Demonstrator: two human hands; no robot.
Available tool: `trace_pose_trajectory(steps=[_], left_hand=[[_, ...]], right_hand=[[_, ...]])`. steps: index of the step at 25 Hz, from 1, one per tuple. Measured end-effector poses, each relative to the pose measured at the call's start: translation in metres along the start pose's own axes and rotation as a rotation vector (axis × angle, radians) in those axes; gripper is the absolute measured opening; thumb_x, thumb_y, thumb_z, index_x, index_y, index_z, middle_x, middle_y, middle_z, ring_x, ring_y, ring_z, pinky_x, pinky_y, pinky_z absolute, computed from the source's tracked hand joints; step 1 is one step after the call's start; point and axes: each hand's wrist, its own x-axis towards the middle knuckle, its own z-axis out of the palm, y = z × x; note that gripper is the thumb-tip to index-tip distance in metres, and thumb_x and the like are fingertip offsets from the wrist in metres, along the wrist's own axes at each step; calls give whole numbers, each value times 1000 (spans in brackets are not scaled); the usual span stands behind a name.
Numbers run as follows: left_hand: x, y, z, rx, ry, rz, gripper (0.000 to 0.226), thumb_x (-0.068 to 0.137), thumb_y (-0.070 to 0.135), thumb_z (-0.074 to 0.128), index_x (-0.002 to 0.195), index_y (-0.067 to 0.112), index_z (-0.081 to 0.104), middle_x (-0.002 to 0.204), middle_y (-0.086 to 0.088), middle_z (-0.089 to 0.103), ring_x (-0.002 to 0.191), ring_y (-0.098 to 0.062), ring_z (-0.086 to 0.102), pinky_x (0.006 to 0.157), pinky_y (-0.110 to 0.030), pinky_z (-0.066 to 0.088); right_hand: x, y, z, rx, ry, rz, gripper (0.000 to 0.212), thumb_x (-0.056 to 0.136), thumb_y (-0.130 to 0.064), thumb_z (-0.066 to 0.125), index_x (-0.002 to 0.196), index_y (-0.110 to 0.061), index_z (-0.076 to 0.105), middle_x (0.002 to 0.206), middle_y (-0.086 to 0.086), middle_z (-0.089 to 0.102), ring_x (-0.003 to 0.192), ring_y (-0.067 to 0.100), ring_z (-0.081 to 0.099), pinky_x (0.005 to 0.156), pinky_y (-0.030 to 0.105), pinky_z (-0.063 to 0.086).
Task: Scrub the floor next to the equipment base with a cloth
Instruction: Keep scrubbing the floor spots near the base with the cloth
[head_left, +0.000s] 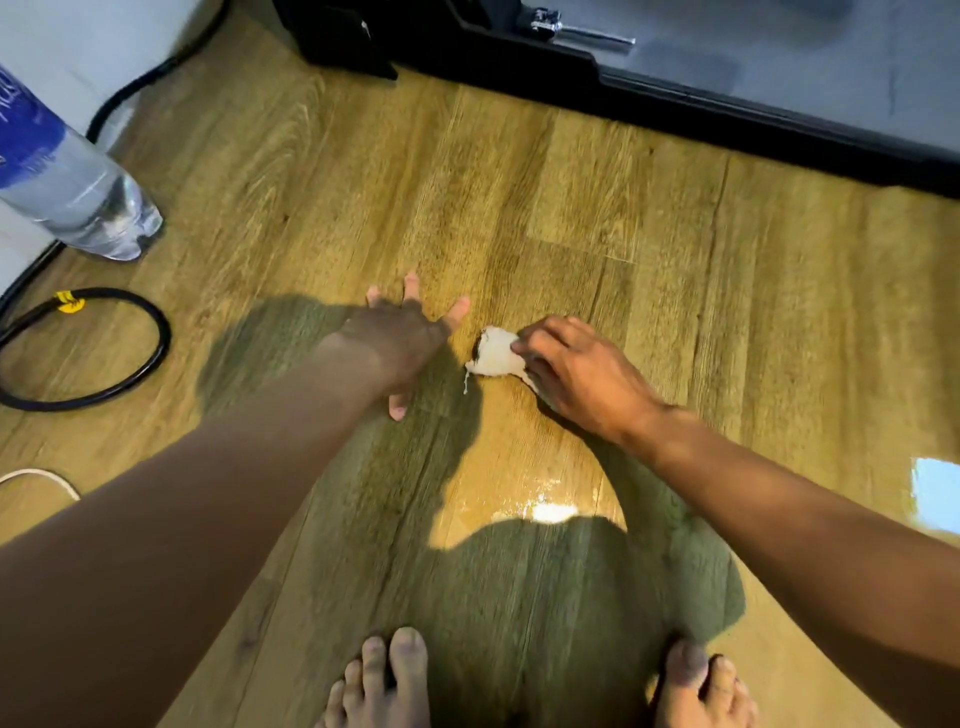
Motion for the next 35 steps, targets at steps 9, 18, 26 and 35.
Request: trace_pose_trajectory(steps=[9, 18, 26, 35], left_hand=[[6, 9, -9, -34, 26, -54, 137, 63, 49, 82, 144, 37, -27, 156, -23, -14, 138, -54, 8, 104, -60, 34], [20, 7, -15, -97, -8, 18, 147, 56, 40, 88, 141, 32, -32, 148, -22, -33, 136, -53, -16, 105, -67, 27], [21, 9, -13, -90, -17, 14, 149, 54, 40, 88, 141, 33, -32, 147, -21, -35, 136, -54, -13, 102, -67, 27], [24, 11, -11, -61, -16, 7, 152, 54, 40, 88, 139, 28, -37, 146, -25, -35, 135, -56, -12, 101, -67, 29]], right_hand=[[37, 35, -13, -18, -23, 82, 24, 95, -22, 51, 118, -14, 55, 116, 8, 56, 99, 20, 53, 79, 37, 54], [50, 51, -19, -26, -43, 48, 23, 96, -19, 50, 118, -13, 57, 119, 7, 58, 101, 20, 56, 86, 33, 52], [55, 49, -12, 3, -59, 13, 21, 95, -20, 53, 115, -15, 58, 116, 6, 59, 101, 20, 54, 84, 35, 51], [78, 66, -1, 32, 57, 78, 17, 92, -17, 58, 108, -15, 61, 112, 3, 63, 98, 18, 59, 85, 35, 52]])
